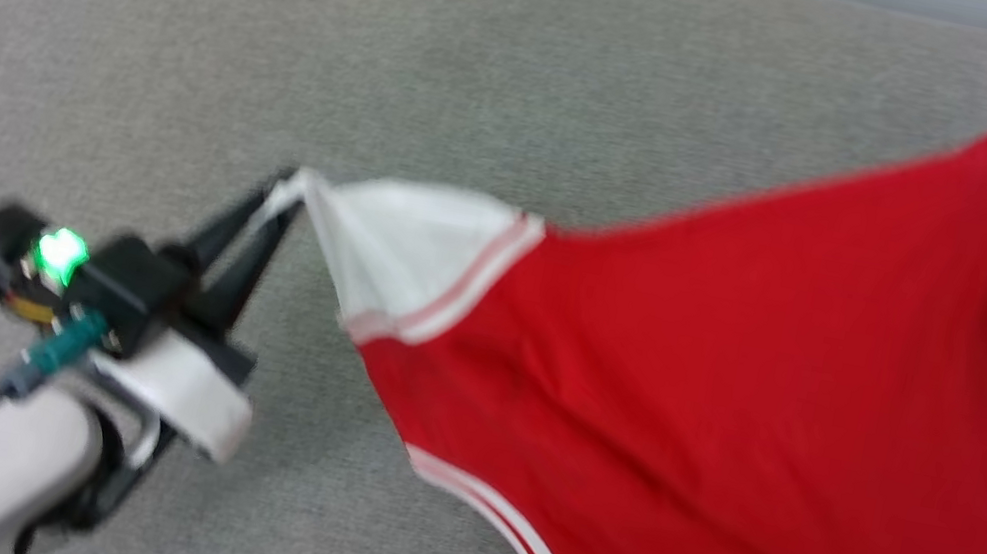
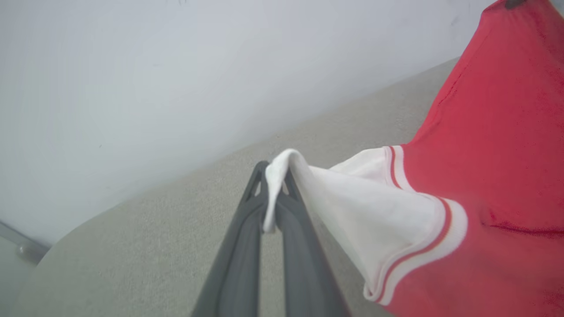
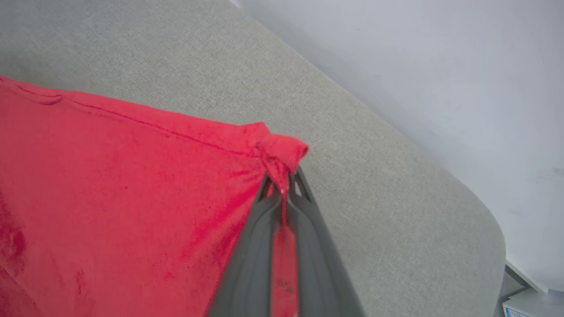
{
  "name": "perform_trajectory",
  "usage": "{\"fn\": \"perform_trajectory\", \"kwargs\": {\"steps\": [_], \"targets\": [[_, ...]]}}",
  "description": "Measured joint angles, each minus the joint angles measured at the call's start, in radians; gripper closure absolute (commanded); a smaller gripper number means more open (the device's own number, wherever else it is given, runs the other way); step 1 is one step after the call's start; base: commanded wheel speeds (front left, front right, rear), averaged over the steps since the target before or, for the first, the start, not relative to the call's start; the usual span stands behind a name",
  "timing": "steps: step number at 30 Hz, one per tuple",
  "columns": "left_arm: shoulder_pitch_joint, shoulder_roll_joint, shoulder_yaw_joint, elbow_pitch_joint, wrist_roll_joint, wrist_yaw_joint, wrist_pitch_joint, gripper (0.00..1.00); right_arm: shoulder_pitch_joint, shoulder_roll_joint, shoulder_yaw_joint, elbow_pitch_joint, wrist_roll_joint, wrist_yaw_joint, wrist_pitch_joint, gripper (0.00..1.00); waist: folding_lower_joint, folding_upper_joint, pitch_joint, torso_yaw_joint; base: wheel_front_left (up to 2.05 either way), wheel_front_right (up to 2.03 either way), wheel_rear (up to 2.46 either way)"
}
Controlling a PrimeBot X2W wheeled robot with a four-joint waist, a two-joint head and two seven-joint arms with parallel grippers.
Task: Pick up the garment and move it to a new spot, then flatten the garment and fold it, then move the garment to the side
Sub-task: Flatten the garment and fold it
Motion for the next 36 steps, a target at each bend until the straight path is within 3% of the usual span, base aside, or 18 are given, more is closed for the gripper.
{"fn": "perform_trajectory", "kwargs": {"steps": [4,13,19,20,27,36], "targets": [[-0.172,0.001,0.041,0.009,0.037,-0.047,0.027,1.0,-0.061,0.022,-0.04,0.017,-0.038,0.0,-0.117,1.0,0.0,0.0,-0.018,-0.037,0.0,0.0,0.0],[-0.565,-0.019,0.104,0.123,0.131,-0.15,0.111,1.0,-0.245,0.144,-0.151,0.084,-0.157,0.0,-0.274,1.0,0.0,0.0,0.042,-0.081,0.0,0.0,0.0],[-0.821,-0.081,0.13,0.233,0.167,-0.228,0.141,1.0,-0.415,0.226,-0.221,0.163,-0.27,0.0,-0.332,1.0,0.0,0.0,0.102,-0.103,0.0,0.0,0.0],[-0.935,-0.122,0.132,0.3,0.184,-0.261,0.145,1.0,-0.496,0.26,-0.24,0.214,-0.308,0.0,-0.352,1.0,0.0001,0.0,0.133,-0.107,0.0,0.0,0.0],[-1.212,-0.215,0.145,0.501,0.207,-0.351,0.13,1.0,-0.703,0.3,-0.241,0.335,-0.388,0.0,-0.378,1.0,0.0001,0.0,0.199,-0.102,0.0,0.0,0.0],[-1.444,-0.295,0.165,0.706,0.227,-0.394,0.061,1.0,-0.91,0.359,-0.193,0.505,-0.433,0.0,-0.443,1.0,0.0001,0.0,0.264,-0.089,0.0,0.0,0.0]]}}
